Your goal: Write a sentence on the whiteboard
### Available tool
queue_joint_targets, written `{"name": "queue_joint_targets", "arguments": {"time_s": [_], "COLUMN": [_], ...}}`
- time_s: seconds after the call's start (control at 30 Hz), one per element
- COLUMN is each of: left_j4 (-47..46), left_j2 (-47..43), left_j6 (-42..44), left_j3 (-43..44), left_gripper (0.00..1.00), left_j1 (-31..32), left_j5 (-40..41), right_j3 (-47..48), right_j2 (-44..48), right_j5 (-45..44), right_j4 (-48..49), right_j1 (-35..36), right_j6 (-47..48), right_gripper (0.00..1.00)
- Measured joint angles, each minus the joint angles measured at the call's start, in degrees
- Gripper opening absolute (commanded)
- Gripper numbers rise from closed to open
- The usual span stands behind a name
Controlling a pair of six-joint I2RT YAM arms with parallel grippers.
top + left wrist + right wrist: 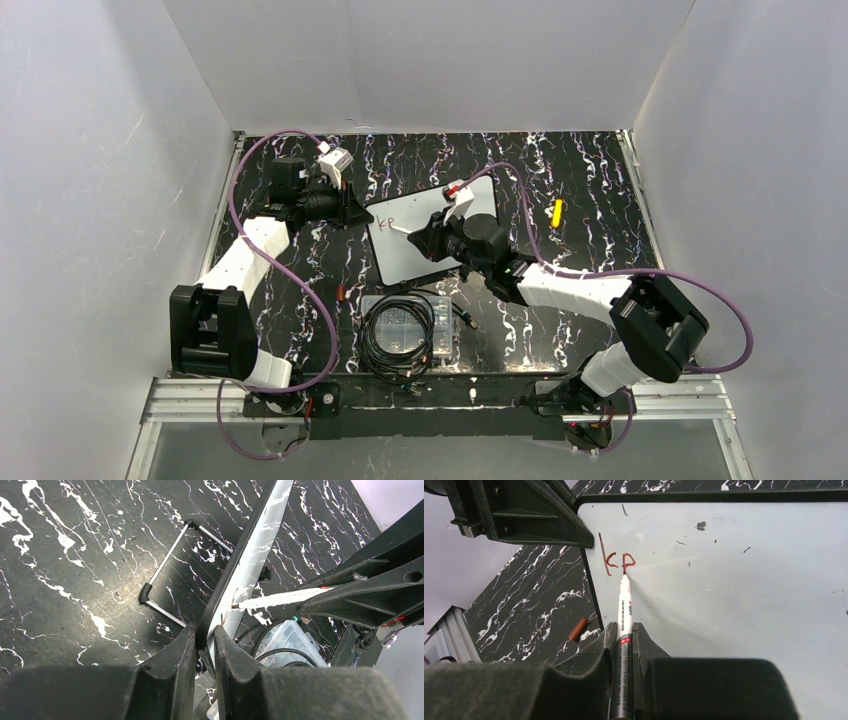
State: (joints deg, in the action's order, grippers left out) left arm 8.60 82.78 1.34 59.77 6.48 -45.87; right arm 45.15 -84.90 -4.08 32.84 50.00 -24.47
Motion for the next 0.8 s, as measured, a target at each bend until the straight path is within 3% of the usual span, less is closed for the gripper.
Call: {"name": "queue_joint_targets", "arguments": {"time_s": [0.8], "left_j4": [0.4], "left_j2": [-0.2], "left_j6": [0.0], "left_j3": [0.0], "left_gripper": [0.0], "left_j1": [0.0], "left_j5": [-0.1], "right_j3": [-2.3], "right_j2": [4.4], "right_j5": [-1.7], "right_j4": [-1.2], "right_j1": [0.2], "right_j6": [-0.2], "right_gripper": [0.01]}}
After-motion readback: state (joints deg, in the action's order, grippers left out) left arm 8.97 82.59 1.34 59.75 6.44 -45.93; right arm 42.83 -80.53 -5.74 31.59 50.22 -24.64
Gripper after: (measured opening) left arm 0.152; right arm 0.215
